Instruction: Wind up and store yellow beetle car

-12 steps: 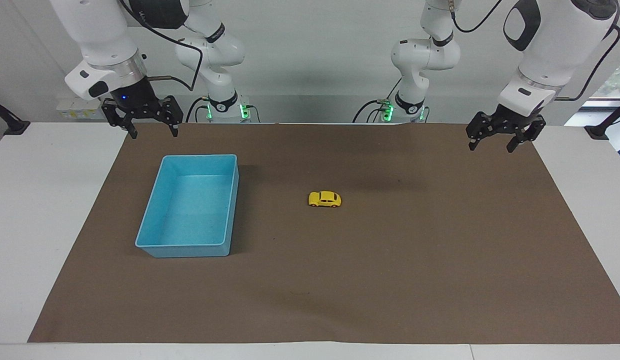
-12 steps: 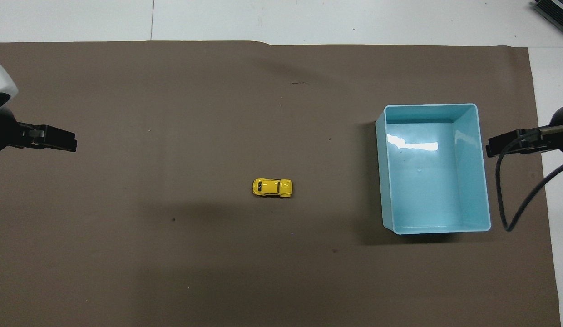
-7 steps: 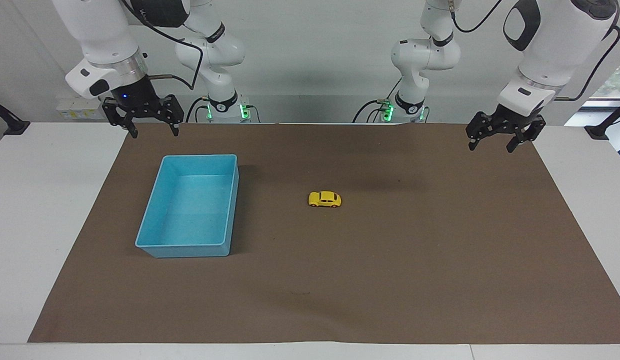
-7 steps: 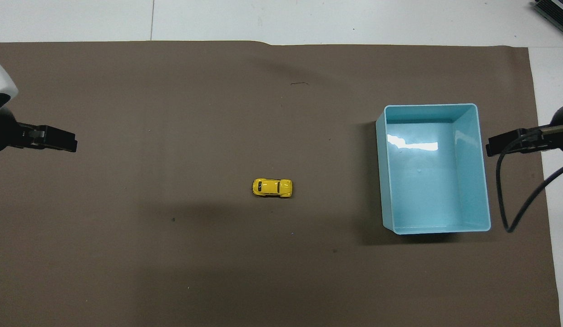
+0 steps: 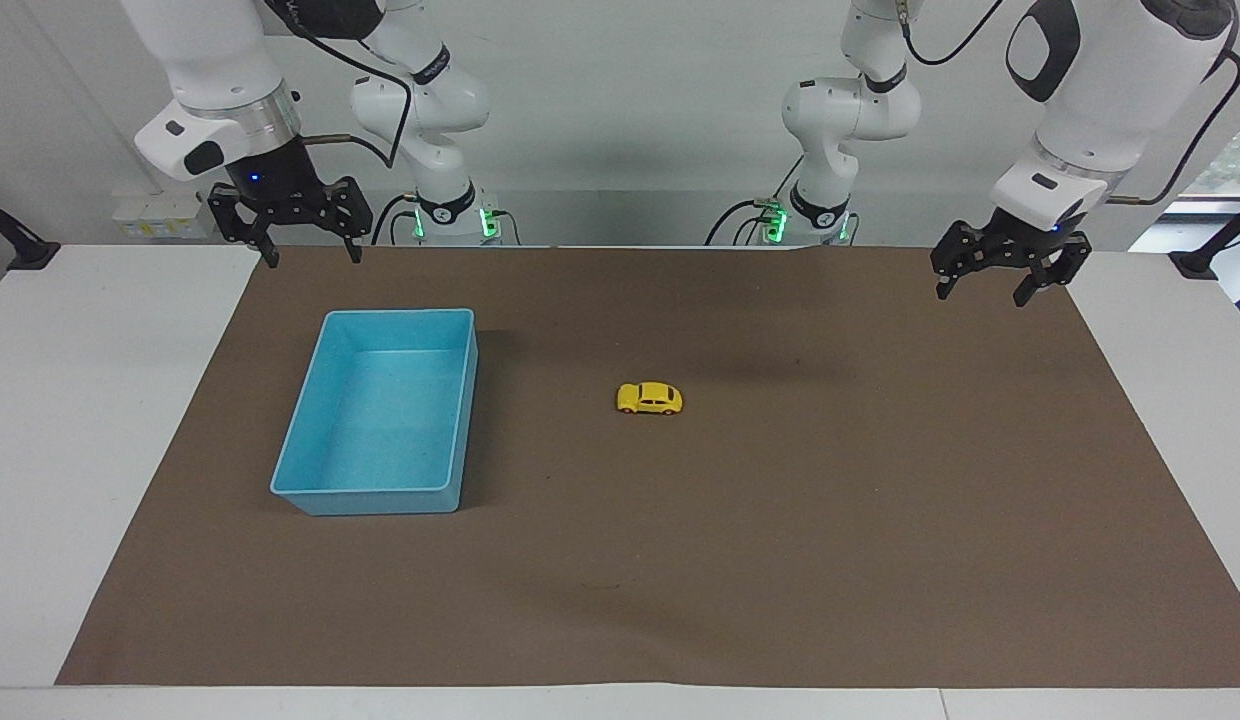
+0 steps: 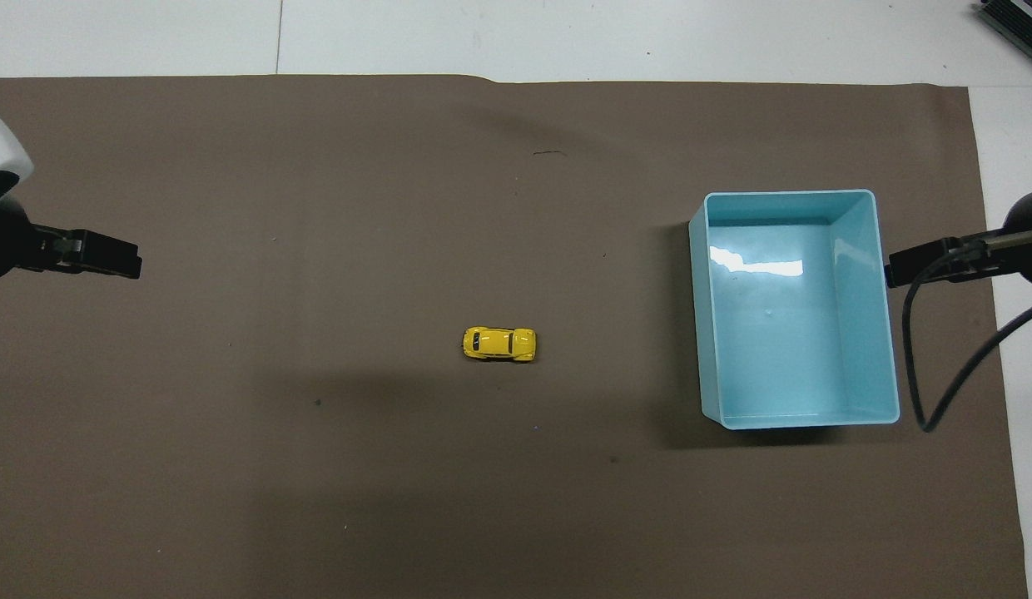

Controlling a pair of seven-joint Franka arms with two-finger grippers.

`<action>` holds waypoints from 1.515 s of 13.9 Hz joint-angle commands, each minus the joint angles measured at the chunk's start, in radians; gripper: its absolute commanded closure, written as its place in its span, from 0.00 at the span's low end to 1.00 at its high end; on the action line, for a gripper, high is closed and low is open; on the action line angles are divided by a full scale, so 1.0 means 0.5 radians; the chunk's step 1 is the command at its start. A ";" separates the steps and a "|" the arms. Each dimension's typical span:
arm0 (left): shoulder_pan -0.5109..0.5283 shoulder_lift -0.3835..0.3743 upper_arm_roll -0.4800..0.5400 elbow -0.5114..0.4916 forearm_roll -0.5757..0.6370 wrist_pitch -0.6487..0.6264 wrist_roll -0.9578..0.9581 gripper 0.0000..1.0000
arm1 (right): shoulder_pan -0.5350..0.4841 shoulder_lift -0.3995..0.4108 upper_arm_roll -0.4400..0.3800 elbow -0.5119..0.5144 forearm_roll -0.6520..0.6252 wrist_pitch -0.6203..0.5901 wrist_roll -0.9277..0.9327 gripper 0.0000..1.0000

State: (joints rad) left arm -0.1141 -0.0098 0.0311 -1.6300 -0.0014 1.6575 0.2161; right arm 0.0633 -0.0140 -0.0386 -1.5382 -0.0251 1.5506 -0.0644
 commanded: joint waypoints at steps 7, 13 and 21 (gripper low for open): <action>-0.005 0.127 -0.038 0.011 -0.105 0.063 1.008 0.00 | -0.025 -0.015 -0.009 -0.001 0.016 -0.021 0.025 0.00; -0.204 0.375 -0.041 0.017 -0.108 0.213 1.393 0.00 | -0.025 -0.015 -0.015 -0.004 0.016 -0.021 0.028 0.00; -0.542 0.645 -0.041 -0.069 -0.169 0.761 1.617 0.00 | -0.025 -0.015 -0.018 -0.004 0.016 -0.021 0.028 0.00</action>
State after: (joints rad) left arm -0.3439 0.3008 -0.0105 -1.6443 -0.0640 1.9690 1.0095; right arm 0.0587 -0.0140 -0.0502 -1.5382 -0.0238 1.5506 -0.0644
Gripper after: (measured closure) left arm 0.000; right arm 0.000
